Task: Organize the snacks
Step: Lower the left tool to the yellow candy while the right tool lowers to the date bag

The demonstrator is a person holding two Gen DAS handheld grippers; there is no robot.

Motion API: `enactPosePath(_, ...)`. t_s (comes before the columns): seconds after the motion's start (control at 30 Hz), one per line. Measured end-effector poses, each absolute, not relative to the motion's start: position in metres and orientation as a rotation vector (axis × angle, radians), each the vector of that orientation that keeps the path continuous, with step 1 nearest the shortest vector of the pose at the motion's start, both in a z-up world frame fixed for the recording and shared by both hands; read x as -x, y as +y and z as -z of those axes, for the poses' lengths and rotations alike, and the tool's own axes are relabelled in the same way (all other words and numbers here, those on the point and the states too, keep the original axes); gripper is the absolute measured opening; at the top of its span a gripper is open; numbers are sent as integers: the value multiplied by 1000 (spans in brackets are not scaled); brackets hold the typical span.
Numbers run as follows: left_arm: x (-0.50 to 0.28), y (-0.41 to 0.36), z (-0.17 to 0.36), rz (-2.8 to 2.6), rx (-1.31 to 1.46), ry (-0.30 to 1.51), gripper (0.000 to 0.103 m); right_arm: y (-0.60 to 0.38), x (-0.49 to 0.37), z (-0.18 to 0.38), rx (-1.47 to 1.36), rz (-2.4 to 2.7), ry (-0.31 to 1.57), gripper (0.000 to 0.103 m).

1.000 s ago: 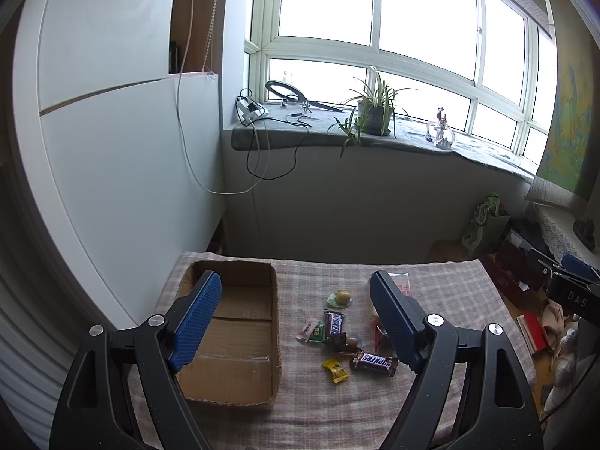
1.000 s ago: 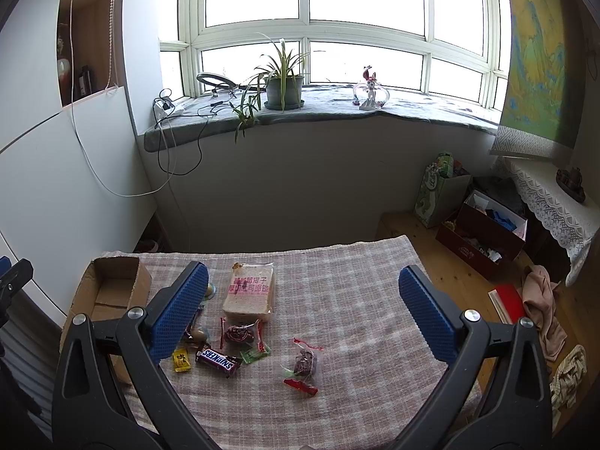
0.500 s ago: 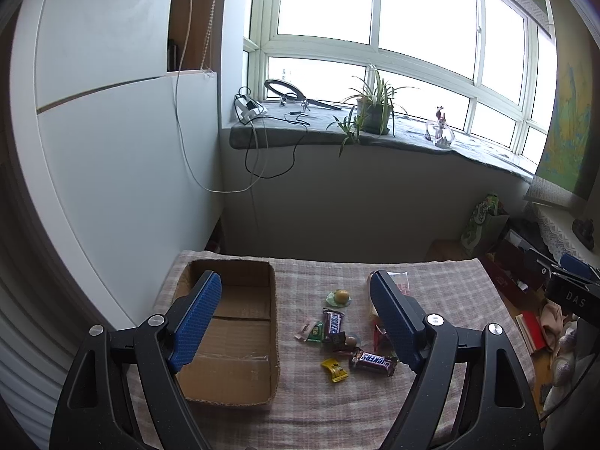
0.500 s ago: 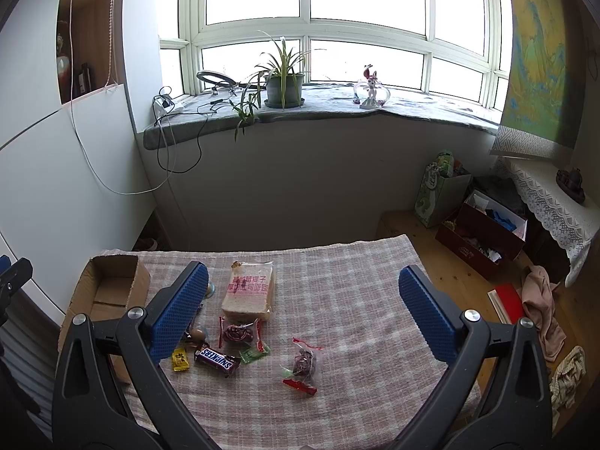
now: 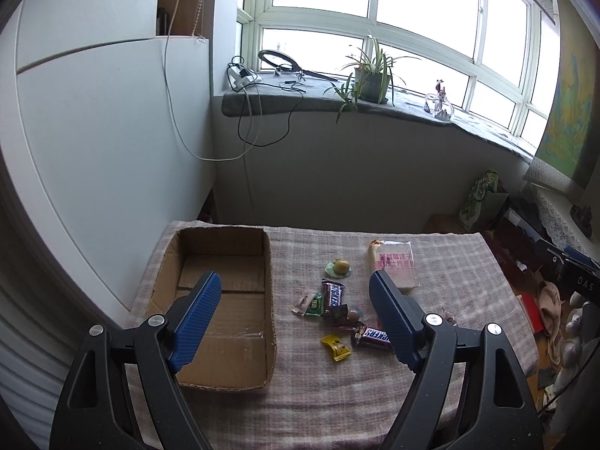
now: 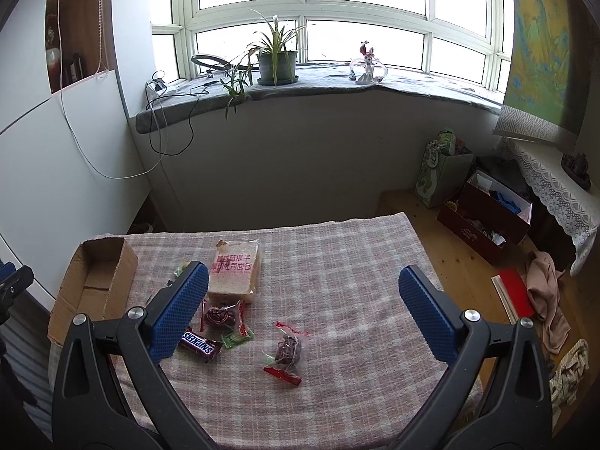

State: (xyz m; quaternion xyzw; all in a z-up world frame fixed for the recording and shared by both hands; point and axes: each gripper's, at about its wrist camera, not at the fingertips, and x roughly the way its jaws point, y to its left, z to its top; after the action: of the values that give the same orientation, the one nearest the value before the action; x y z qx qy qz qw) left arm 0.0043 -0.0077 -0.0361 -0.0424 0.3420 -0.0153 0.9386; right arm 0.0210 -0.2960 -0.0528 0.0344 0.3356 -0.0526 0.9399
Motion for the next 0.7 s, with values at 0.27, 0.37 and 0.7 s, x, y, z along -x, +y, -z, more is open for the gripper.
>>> enactPosePath(0.27,-15,-27,68,137,86,793,66,-313,-18,91,-78,112,786,93)
enactPosePath(0.37,-18,-34,81,178,92,836,57,-314,-19,106,-100,91,833,84)
enactPosePath(0.7,-33,-58,132,283,95,978,30,-312,-37,158,-167,-2,988,62)
